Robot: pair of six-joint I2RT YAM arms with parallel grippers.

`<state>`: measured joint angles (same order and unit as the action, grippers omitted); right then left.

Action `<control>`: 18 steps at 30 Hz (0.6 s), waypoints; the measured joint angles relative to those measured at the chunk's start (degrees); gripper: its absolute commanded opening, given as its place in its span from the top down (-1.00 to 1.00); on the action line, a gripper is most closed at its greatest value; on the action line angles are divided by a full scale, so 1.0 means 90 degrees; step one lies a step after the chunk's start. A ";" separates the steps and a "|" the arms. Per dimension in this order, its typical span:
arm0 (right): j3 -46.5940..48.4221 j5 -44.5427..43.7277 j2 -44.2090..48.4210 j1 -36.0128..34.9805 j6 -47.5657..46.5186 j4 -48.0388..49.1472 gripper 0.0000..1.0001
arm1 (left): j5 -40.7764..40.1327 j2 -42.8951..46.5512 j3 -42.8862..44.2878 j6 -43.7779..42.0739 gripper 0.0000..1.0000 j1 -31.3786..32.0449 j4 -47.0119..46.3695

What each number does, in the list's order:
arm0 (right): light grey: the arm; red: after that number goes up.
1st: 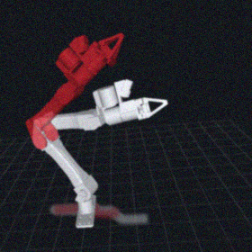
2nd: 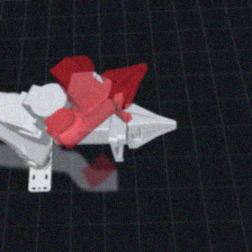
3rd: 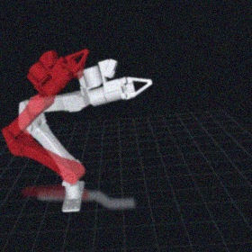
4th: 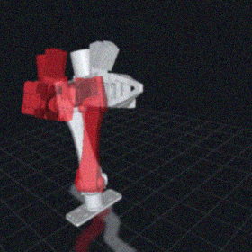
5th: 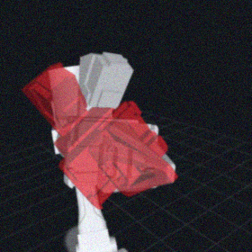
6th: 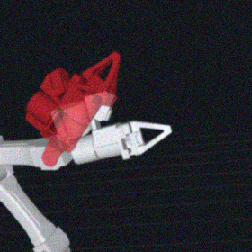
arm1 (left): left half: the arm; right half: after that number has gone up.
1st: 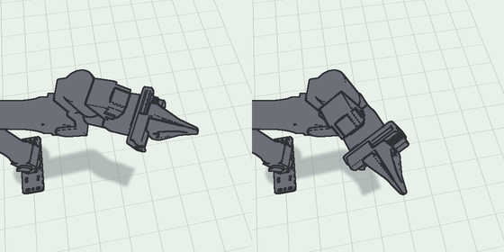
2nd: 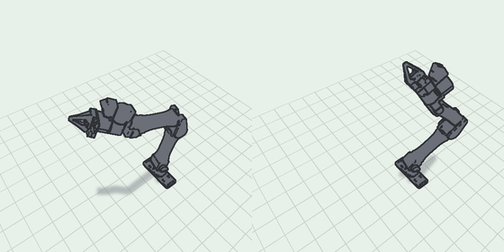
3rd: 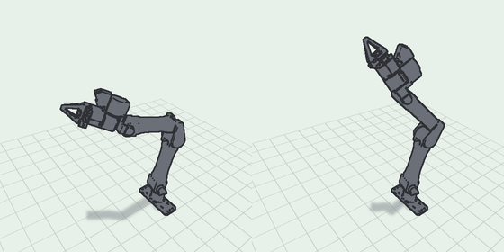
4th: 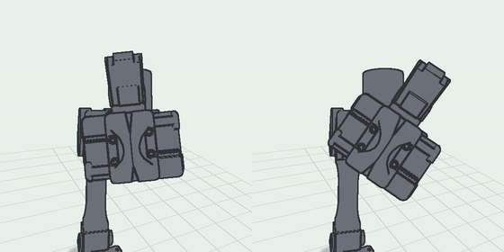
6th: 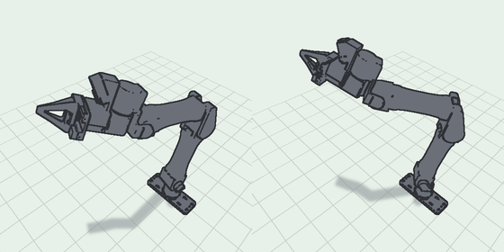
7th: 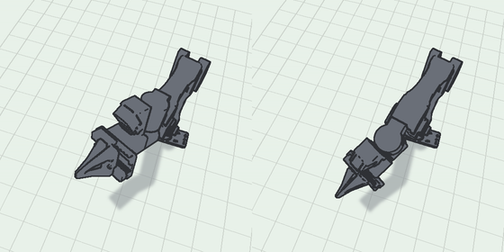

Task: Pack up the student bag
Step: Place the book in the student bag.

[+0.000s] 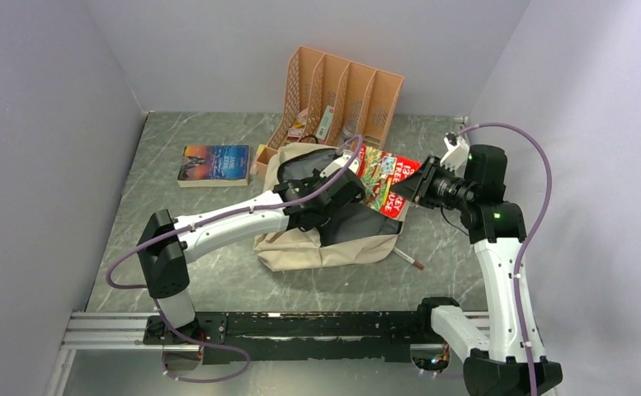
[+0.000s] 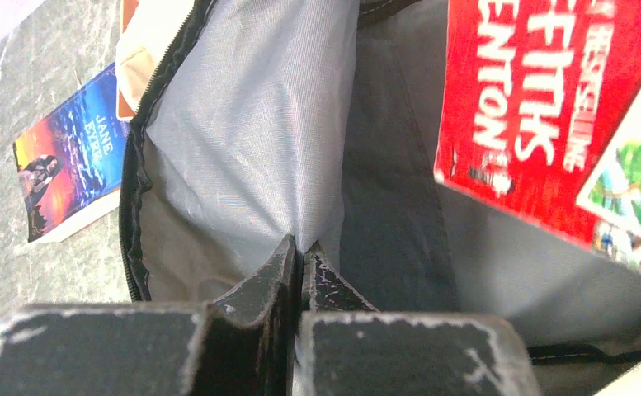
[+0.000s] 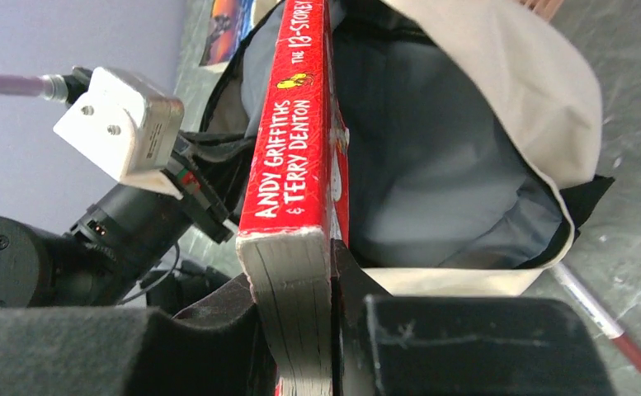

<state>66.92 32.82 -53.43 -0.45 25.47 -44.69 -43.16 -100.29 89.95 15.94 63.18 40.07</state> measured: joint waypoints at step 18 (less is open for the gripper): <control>-0.1630 0.0767 -0.0104 -0.0027 0.0393 0.0413 1.00 | 0.0304 -0.0002 -0.0049 0.0163 0.90 -0.0010 -0.0024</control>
<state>52.25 39.72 -54.37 -0.69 29.02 -40.97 -40.42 -100.31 89.52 17.41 63.09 39.86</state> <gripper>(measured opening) 0.214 0.058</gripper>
